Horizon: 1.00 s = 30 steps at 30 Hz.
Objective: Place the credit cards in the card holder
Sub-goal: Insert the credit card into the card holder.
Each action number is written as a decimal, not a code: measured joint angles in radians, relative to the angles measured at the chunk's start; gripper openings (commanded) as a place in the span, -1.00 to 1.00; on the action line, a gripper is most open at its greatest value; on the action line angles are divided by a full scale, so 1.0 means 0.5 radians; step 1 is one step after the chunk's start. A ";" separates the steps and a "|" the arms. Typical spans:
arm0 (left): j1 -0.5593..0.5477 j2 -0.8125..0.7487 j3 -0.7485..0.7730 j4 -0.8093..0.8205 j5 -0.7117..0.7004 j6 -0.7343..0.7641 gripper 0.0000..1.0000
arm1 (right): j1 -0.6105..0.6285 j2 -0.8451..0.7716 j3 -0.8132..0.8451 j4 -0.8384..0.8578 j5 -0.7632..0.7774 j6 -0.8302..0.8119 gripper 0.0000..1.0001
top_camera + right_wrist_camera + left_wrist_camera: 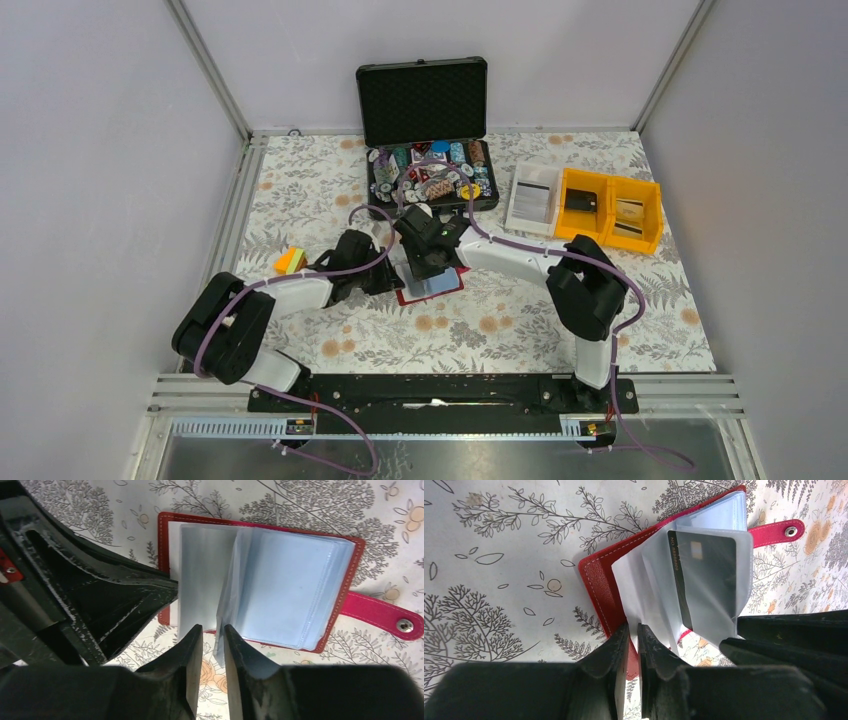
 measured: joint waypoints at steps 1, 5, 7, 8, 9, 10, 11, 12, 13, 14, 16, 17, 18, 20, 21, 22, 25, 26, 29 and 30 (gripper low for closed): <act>0.000 0.000 -0.005 0.008 0.000 0.000 -0.71 | 0.000 0.000 -0.003 0.011 -0.015 0.008 -0.35; 0.000 0.000 -0.008 0.016 -0.001 0.000 -0.71 | 0.003 0.000 -0.017 0.060 -0.059 0.042 -0.29; 0.000 -0.001 -0.008 0.015 -0.002 0.000 -0.71 | 0.005 0.000 -0.020 0.082 -0.079 0.058 -0.25; 0.000 -0.001 -0.008 0.016 -0.003 0.000 -0.71 | 0.005 -0.001 -0.022 0.089 -0.081 0.063 -0.23; 0.000 -0.002 -0.010 0.016 -0.004 0.000 -0.71 | 0.006 -0.001 -0.028 0.099 -0.089 0.069 -0.20; 0.000 -0.004 -0.011 0.016 -0.005 0.000 -0.71 | 0.006 -0.001 -0.032 0.105 -0.098 0.076 -0.16; 0.000 -0.006 -0.013 0.015 -0.009 0.000 -0.71 | 0.006 -0.002 -0.040 0.117 -0.114 0.082 -0.13; 0.000 -0.009 -0.016 0.016 -0.013 0.000 -0.71 | 0.007 -0.003 -0.047 0.127 -0.121 0.089 -0.11; 0.001 -0.017 -0.021 0.017 -0.017 -0.001 -0.71 | 0.008 -0.005 -0.050 0.135 -0.127 0.094 -0.10; 0.002 -0.028 -0.029 0.011 -0.021 -0.002 -0.71 | 0.008 -0.009 -0.055 0.143 -0.130 0.098 -0.09; 0.008 -0.058 -0.047 -0.002 -0.034 -0.008 -0.71 | 0.008 -0.026 -0.069 0.150 -0.133 0.105 -0.07; 0.013 -0.073 -0.056 -0.005 -0.042 -0.012 -0.71 | 0.008 -0.038 -0.076 0.150 -0.133 0.108 -0.05; 0.019 -0.090 -0.067 -0.009 -0.051 -0.014 -0.70 | 0.008 -0.054 -0.085 0.151 -0.133 0.111 -0.02; 0.031 -0.132 -0.084 -0.032 -0.072 -0.020 -0.68 | 0.008 -0.109 -0.117 0.157 -0.133 0.118 0.03; 0.037 -0.156 -0.091 -0.045 -0.082 -0.021 -0.66 | 0.008 -0.133 -0.130 0.161 -0.133 0.120 0.05; 0.042 -0.178 -0.097 -0.055 -0.089 -0.021 -0.66 | 0.008 -0.162 -0.143 0.171 -0.133 0.122 0.06; 0.056 -0.253 -0.108 -0.098 -0.116 -0.021 -0.63 | 0.009 -0.262 -0.189 0.208 -0.132 0.129 0.06; 0.062 -0.275 -0.108 -0.109 -0.124 -0.021 -0.62 | 0.009 -0.283 -0.195 0.213 -0.130 0.133 0.06; 0.077 -0.336 -0.108 -0.140 -0.143 -0.019 -0.57 | 0.009 -0.334 -0.210 0.244 -0.108 0.143 0.05; 0.082 -0.355 -0.108 -0.156 -0.153 -0.018 -0.54 | 0.009 -0.349 -0.223 0.255 -0.094 0.148 0.04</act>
